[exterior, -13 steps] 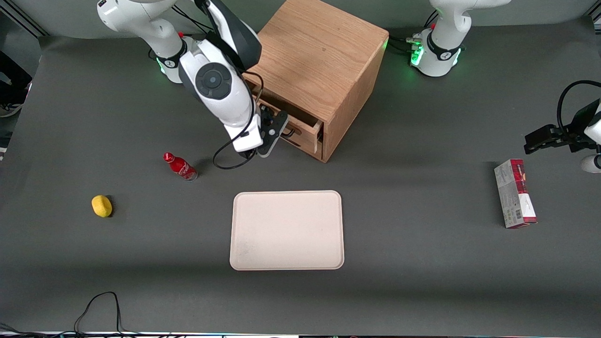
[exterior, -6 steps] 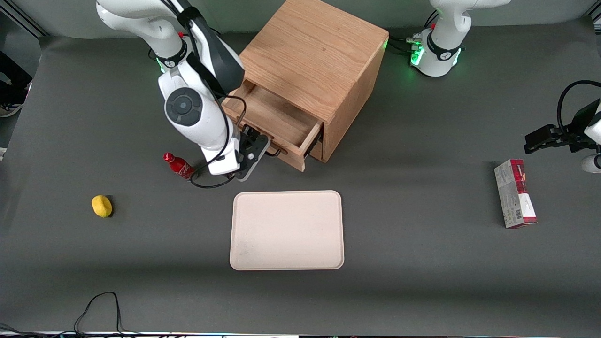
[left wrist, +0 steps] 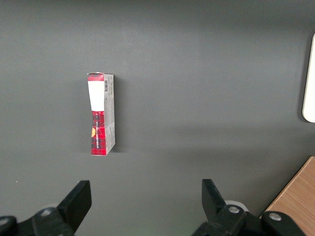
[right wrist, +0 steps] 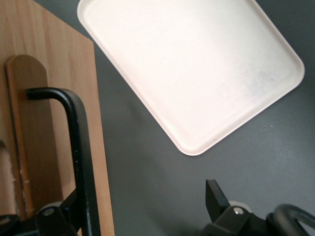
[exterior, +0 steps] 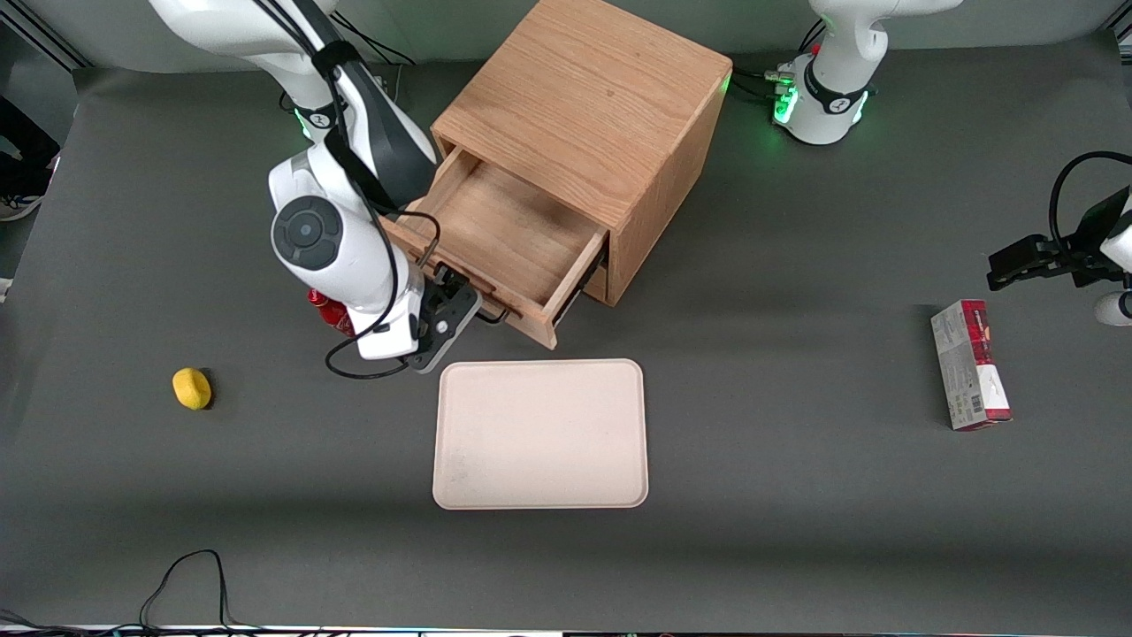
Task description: Open upper drawer
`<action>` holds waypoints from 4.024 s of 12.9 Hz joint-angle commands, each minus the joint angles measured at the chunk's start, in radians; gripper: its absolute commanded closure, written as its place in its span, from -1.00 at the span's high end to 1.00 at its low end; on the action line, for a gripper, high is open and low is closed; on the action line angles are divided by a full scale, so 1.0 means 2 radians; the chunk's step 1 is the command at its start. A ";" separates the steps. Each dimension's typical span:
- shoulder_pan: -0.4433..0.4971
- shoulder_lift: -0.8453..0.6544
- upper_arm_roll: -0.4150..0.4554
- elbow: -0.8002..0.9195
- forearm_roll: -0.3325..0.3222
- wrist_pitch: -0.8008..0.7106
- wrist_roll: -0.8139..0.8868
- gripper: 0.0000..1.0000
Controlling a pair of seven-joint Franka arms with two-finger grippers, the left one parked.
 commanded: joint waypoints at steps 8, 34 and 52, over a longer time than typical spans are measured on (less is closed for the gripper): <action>-0.047 0.049 0.001 0.071 -0.020 -0.007 -0.006 1.00; -0.114 -0.135 -0.131 0.074 -0.027 -0.165 0.228 1.00; -0.237 -0.167 0.003 0.051 -0.072 -0.191 0.227 1.00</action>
